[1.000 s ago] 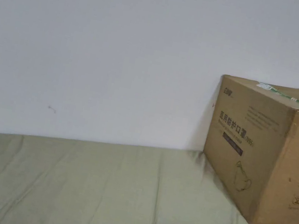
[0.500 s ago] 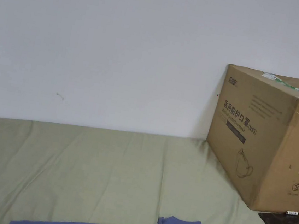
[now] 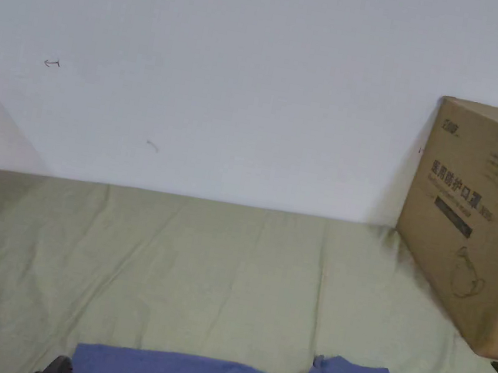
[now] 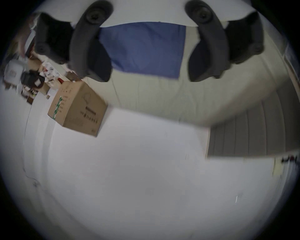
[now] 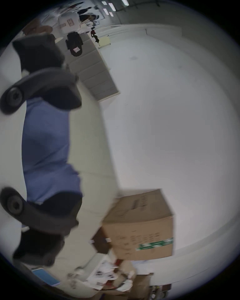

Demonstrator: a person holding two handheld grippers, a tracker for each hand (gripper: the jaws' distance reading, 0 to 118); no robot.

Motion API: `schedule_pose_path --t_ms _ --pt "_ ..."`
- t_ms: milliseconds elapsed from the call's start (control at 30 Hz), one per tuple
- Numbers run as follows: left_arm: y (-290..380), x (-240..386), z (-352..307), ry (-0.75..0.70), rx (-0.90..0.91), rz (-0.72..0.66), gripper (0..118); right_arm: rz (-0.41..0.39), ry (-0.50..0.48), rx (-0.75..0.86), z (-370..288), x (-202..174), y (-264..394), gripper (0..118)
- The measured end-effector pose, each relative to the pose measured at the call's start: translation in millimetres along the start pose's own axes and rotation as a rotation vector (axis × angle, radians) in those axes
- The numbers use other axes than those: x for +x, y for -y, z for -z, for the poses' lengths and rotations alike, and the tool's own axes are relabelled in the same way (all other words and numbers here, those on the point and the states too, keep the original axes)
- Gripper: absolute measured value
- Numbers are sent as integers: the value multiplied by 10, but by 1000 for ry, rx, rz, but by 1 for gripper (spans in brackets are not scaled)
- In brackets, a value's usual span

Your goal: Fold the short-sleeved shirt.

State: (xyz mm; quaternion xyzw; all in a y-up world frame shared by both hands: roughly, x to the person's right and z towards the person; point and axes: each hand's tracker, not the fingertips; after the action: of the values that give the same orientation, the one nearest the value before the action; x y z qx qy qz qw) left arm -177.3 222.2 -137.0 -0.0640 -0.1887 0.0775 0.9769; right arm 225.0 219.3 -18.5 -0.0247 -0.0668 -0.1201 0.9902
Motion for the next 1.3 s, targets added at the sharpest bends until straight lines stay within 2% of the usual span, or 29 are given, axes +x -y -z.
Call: schedule_pose_path --t_ms 33,67,100,133,167,200,233,300,400,467,567,600,633,667,700,733,767,867,1000,1100,1133,1200,1233,1300 --pt "-6 65 29 7 36 36 65 -56 29 35 57 -78 38 59" --pt "19 103 107 -12 25 62 33 -112 96 44 147 -154 60 15" --pt "16 157 179 -33 15 75 2 -138 138 20 249 -208 97 0" --pt "16 194 247 -65 20 85 0 -95 99 17 318 -186 113 0" --pt "9 190 311 -37 4 55 0 -26 38 -13 382 -160 108 0" --pt "-6 184 373 7 -14 10 0 8 55 -24 423 -173 111 0" --pt "-26 179 418 10 -18 -24 0 30 94 -20 503 -161 110 0" --pt "-59 180 465 -26 -5 -23 0 65 78 -16 505 -140 86 0" --pt "-255 -28 701 26 -76 -34 0 76 70 -23 538 -84 39 0" --pt "-410 -286 1180 77 -286 -81 0 71 15 -67 631 -56 0 0" --pt "-326 -708 2114 86 -709 -194 0 55 11 -109 779 -76 0 0" --pt "-225 -939 2437 95 -789 -220 0 63 4 -118 815 -69 20 0" --pt "-79 -1090 2703 84 -850 -251 1 79 -7 -134 881 -46 63 0" --pt "56 -1196 2922 52 -905 -223 16 91 -15 -151 928 -35 100 0" --pt "181 -1267 3066 27 -922 -203 59 93 -19 -164 970 -27 139 0" --pt "280 -1212 3085 -33 -919 -176 110 91 -21 -183 1018 -18 187 0" --pt "411 -1266 3227 -73 -941 -162 117 85 -20 -207 1062 -10 246 0" --pt "694 -1391 3543 -64 -931 -168 113 69 -7 -266 1171 32 367 0" --pt "1077 -1435 3896 -59 -979 -153 112 145 6 -343 1263 149 482 0" --pt "1398 -1381 3985 -9 -1033 -102 112 156 26 -371 1310 247 544 0" --pt "1511 -1366 4012 -7 -1071 -52 116 152 38 -376 1330 276 563 0" --pt "1654 -1229 3919 -22 -1011 128 118 152 56 -388 1346 322 608 0" --pt "1701 -1165 3875 -32 -981 164 118 157 63 -394 1357 343 623 0" --pt "1696 -1125 3872 -90 -964 112 118 170 66 -398 1341 348 649 0"
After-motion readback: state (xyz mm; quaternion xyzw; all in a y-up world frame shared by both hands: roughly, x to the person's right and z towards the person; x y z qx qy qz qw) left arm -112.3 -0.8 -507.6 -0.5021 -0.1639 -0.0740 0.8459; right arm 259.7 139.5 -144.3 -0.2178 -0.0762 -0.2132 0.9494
